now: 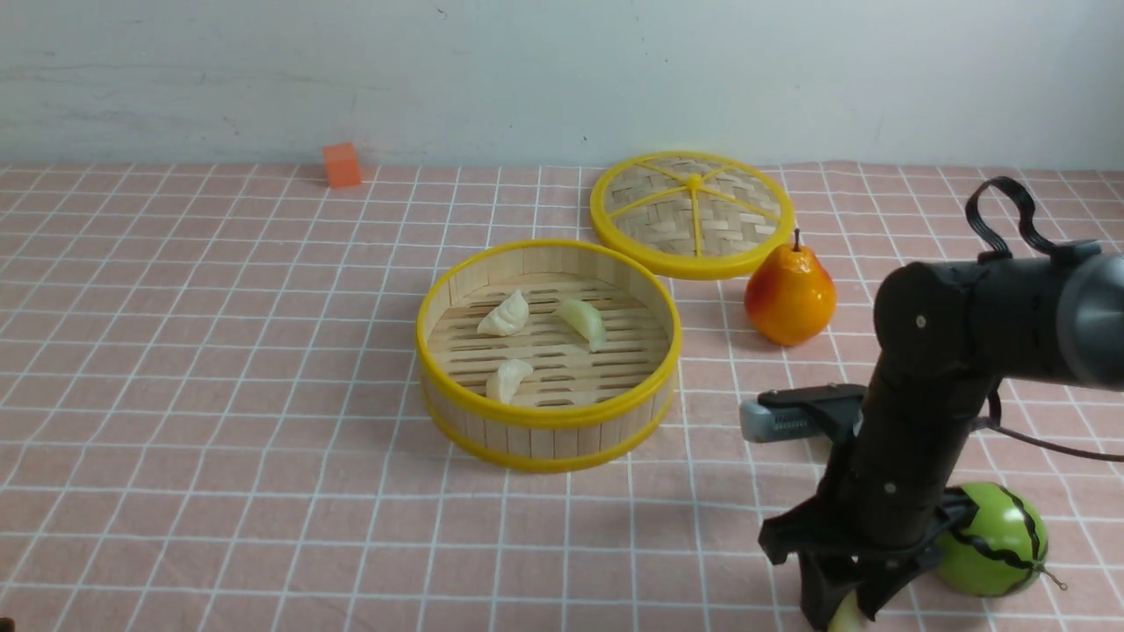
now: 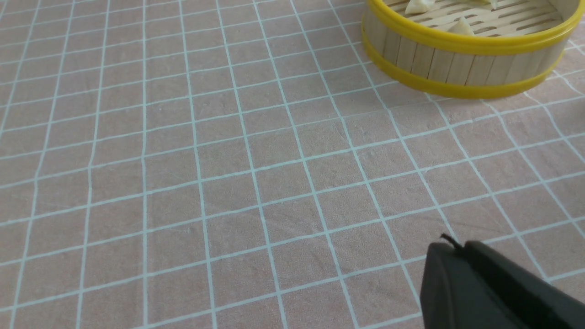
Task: Put the dumplings into the steamer on the table with the pink tablecloth.
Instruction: 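Reach for and grasp a dumpling lying on the table beside the steamer, then place the dumpling in the bamboo steamer basket with the right gripper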
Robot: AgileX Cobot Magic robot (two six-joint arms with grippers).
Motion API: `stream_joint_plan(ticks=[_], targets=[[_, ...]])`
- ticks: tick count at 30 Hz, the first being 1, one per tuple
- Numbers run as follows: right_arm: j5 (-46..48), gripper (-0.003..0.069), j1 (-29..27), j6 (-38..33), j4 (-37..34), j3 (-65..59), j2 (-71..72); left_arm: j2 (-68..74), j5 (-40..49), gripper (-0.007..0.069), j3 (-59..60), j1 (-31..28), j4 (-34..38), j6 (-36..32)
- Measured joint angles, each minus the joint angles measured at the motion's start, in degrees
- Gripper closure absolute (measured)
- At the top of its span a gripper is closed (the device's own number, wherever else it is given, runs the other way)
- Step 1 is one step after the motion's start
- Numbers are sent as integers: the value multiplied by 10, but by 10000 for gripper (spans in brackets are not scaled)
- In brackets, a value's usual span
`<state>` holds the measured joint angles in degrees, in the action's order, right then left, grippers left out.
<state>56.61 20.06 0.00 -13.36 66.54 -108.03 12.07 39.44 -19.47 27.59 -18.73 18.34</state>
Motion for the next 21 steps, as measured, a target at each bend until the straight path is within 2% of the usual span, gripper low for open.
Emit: stream_joint_plan(ticks=[4,6,7,12,17,21], targets=[[24,338,0,-43,-16,9,0,0,0,603,0,0,0,0],[44,424,1,-59,-34,26,1,0,0,603,0,0,0,0],[53,433,1,-67,-43,40,4,0,0,603,0,0,0,0],[62,419,8,-106,-84,145,18,0,0,599,0,0,0,0],[47,419,29,-129,-93,245,8,0,0,594,0,0,0,0],[-14,419,42,-130,-101,328,-28,0,-1,589,0,0,0,0]])
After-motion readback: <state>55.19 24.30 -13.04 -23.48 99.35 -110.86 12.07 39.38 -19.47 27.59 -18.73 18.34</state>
